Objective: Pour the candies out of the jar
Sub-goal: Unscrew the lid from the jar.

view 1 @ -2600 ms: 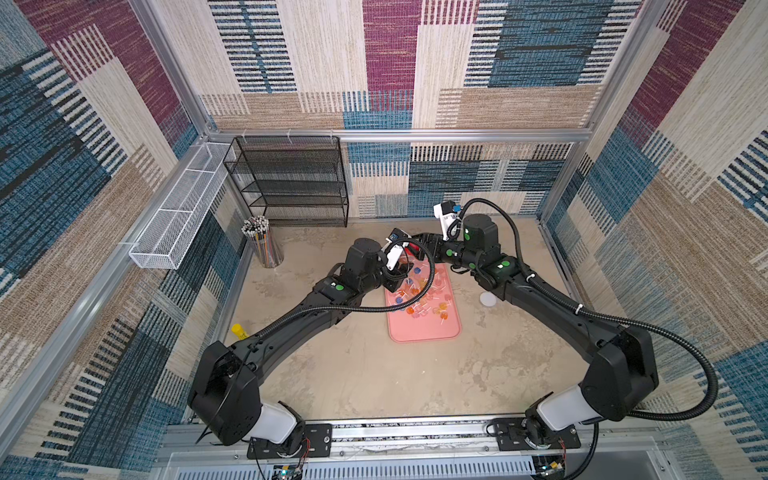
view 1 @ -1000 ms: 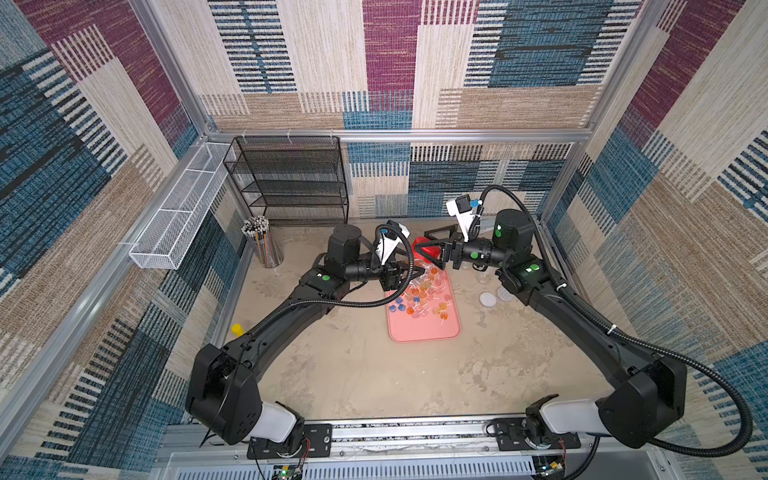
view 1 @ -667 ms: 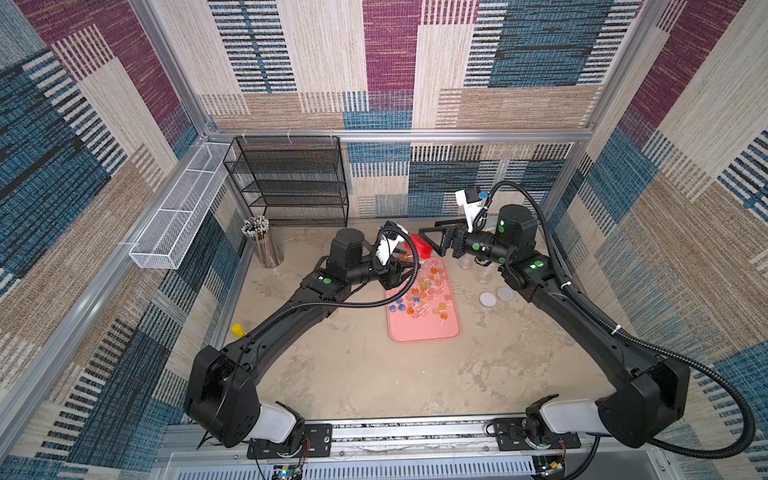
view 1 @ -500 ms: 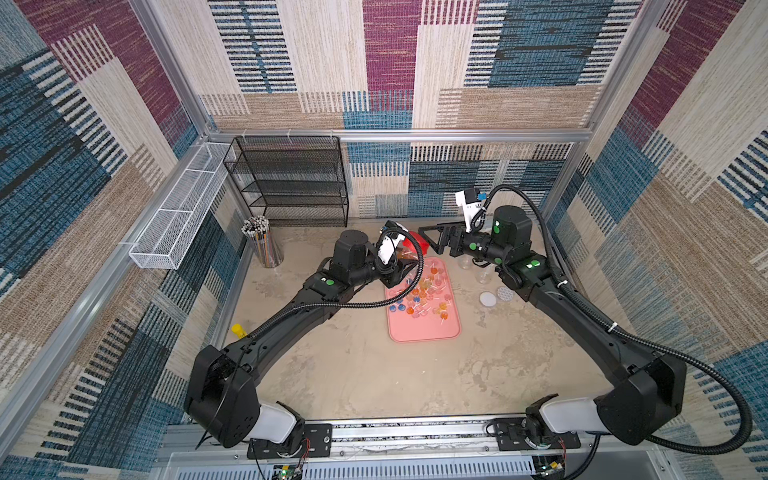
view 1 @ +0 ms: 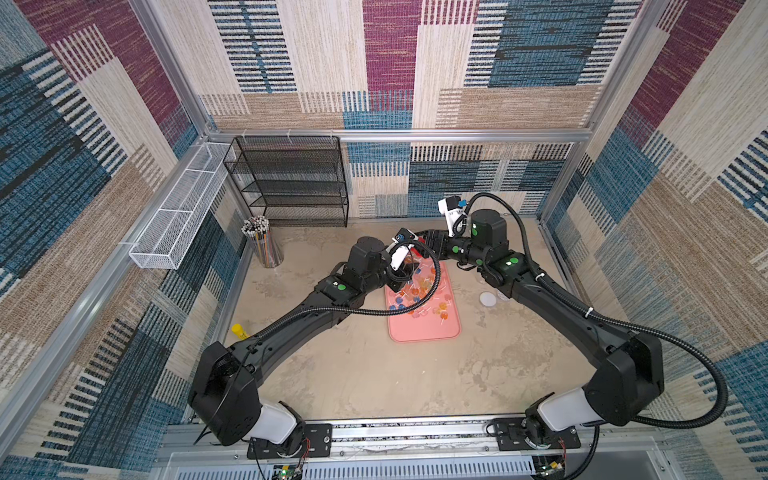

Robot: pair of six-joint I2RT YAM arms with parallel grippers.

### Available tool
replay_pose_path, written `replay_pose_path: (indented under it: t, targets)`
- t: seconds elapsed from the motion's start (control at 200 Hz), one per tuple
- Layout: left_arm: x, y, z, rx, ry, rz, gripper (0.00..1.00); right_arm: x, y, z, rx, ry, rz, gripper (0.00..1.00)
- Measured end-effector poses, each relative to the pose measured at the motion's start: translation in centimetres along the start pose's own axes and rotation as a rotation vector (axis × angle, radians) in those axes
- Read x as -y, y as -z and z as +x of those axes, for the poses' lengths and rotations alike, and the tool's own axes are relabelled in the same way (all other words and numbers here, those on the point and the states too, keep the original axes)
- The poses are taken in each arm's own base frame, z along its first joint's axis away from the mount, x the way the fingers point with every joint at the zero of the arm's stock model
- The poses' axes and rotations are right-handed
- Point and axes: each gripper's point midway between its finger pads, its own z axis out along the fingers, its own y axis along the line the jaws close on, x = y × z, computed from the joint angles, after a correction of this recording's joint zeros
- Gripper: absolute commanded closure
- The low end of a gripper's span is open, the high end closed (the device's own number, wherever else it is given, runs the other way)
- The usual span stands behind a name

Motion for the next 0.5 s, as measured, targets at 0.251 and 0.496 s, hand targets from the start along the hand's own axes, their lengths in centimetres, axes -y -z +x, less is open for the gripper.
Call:
replay_pose_path:
  t: [0.251, 0.496]
  targets:
    - [-0.25, -0.02, -0.01, -0.003, -0.012, -0.033, 1.0, 0.03, -0.34, 0.44, -0.009, -0.025, -0.006, 0.38]
    - [-0.26, 0.06, -0.32, 0.012, -0.015, -0.034, 1.0, -0.45, 0.16, 0.07, 0.013, -0.019, -0.021, 0.47]
